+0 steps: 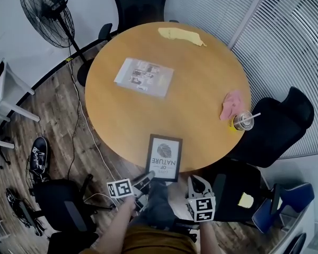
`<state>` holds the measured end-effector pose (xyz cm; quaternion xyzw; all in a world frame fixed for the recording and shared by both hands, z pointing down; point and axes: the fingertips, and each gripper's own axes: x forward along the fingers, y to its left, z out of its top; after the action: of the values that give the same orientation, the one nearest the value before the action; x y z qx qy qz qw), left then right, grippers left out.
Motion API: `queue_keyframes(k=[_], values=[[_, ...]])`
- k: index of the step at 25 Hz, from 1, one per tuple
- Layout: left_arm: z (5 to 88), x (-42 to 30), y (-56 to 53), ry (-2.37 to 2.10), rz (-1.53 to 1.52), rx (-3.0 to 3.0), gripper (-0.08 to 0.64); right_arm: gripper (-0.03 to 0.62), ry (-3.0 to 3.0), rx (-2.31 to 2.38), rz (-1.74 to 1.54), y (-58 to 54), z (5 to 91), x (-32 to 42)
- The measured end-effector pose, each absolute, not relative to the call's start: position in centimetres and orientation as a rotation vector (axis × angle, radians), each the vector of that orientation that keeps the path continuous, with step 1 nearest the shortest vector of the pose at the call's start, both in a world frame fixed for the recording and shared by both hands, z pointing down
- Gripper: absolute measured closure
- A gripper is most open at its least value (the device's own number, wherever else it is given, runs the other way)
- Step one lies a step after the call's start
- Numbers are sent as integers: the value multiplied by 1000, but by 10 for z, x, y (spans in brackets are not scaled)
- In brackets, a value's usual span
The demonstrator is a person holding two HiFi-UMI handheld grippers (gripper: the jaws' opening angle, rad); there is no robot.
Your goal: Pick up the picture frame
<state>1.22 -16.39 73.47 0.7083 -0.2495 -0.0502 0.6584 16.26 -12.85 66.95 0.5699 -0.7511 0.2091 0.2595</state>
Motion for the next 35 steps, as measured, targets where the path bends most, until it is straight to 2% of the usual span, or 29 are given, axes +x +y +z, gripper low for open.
queue_keyframes(k=[35], values=[[653, 25, -164, -548, -150, 1841, 491, 578, -2119, 1785, 523, -102, 595, 161]])
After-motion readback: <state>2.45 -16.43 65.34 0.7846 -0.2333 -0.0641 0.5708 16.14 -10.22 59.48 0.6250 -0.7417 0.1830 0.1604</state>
